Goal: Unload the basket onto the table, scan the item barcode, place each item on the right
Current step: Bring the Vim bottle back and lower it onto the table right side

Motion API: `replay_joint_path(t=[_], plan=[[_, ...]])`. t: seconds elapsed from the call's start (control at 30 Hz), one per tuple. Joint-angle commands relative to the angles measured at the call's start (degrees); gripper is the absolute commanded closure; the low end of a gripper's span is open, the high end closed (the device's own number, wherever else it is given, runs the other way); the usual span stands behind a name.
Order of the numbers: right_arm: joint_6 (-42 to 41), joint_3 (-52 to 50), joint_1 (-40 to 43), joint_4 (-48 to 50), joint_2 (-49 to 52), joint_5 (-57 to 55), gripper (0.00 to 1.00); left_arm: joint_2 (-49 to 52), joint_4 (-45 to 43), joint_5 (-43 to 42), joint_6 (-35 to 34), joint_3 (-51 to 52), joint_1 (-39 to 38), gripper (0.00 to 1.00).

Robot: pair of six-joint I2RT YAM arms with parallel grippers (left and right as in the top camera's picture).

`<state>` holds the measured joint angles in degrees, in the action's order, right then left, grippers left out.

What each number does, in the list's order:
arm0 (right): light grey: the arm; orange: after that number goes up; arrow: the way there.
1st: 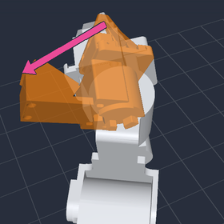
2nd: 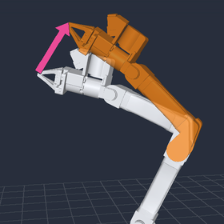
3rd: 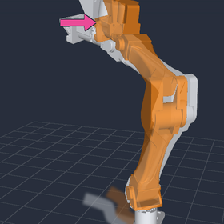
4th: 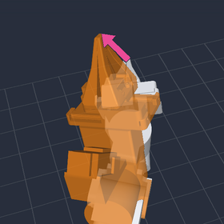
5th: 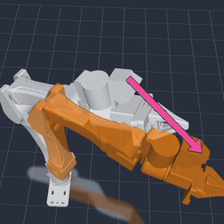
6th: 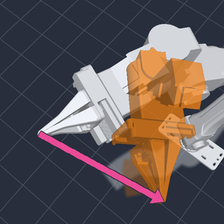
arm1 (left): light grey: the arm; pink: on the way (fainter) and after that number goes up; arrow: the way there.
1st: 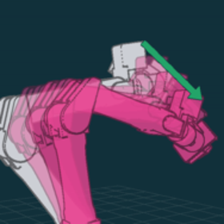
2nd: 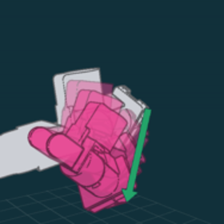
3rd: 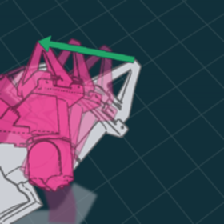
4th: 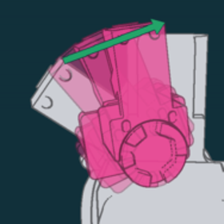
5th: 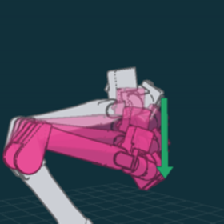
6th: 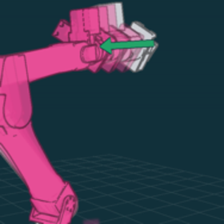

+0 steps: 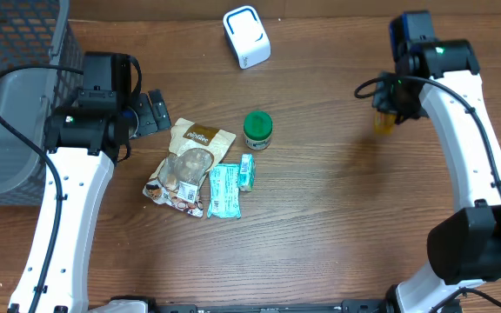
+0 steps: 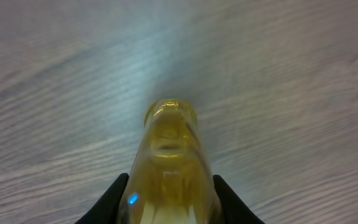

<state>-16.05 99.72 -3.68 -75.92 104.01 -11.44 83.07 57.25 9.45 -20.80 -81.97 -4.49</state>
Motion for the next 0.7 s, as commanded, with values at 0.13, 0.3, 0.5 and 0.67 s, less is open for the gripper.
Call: replay_joint_path(t=[0.13, 0.3, 0.5, 0.67], plan=[[-2.19, -9.77, 2.16, 4.90, -0.70, 4.48, 0.82, -0.24, -0.11, -0.07, 0.00, -0.68, -0.02, 0.00], [-2.19, -14.56, 2.16, 8.50, -0.70, 4.48, 0.75, -0.24, -0.11, -0.07, 0.00, -0.68, -0.02, 0.00], [-2.19, -16.17, 2.16, 9.73, -0.70, 4.48, 0.33, -0.24, -0.11, -0.09, 0.02, -0.68, -0.02, 0.00], [-2.12, -16.13, 2.16, 10.58, -0.70, 4.44, 0.12, -0.24, -0.11, -0.09, 0.02, -0.68, -0.02, 0.00]])
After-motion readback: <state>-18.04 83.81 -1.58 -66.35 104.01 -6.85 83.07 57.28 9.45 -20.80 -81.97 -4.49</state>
